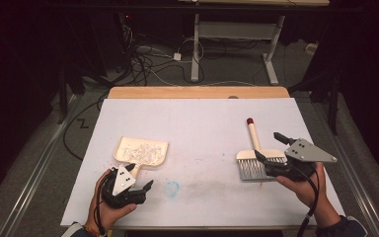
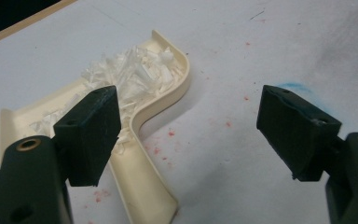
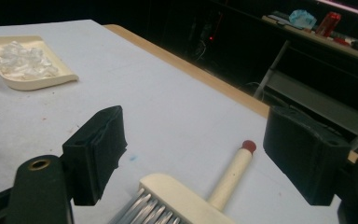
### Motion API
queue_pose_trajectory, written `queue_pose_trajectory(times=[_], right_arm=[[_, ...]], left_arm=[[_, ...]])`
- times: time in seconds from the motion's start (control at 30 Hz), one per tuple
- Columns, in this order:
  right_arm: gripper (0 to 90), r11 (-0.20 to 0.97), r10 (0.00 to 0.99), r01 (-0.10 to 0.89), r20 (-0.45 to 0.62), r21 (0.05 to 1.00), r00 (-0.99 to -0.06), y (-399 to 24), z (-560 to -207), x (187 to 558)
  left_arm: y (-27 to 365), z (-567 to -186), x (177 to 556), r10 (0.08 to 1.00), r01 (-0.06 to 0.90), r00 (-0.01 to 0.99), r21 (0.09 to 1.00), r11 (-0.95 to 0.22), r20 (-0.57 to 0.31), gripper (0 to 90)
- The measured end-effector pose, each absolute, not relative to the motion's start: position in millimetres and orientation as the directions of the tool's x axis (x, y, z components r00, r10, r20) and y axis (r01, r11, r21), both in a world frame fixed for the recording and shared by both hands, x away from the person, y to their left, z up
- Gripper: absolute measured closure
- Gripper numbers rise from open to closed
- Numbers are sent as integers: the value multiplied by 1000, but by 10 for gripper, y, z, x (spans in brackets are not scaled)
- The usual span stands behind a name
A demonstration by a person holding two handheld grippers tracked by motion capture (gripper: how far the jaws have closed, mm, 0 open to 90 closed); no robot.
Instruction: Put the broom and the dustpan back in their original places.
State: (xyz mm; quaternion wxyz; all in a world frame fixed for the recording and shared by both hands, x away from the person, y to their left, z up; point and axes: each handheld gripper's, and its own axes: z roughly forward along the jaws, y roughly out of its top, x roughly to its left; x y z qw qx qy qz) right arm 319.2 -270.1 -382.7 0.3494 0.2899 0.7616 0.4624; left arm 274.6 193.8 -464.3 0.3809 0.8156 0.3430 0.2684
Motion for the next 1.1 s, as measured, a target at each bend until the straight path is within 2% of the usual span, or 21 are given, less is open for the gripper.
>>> queue_pose_trajectory(times=[0.43,0.53,0.7,1.1], right_arm=[[215,422,761,125,-277,898,-587,-2875,-3985,3034],[215,432,764,133,-284,892,-579,-2908,-4050,3019],[217,450,767,148,-297,881,-568,-2971,-4202,2974],[213,440,772,196,-258,876,-581,-3088,-4505,2863]], left_arm=[[1906,-4660,2769,754,348,628,796,-495,195,208],[1904,-4659,2778,748,333,624,789,-517,227,207],[1897,-4660,2785,754,345,623,792,-504,208,207],[1893,-4680,2798,746,338,628,785,-519,223,207]])
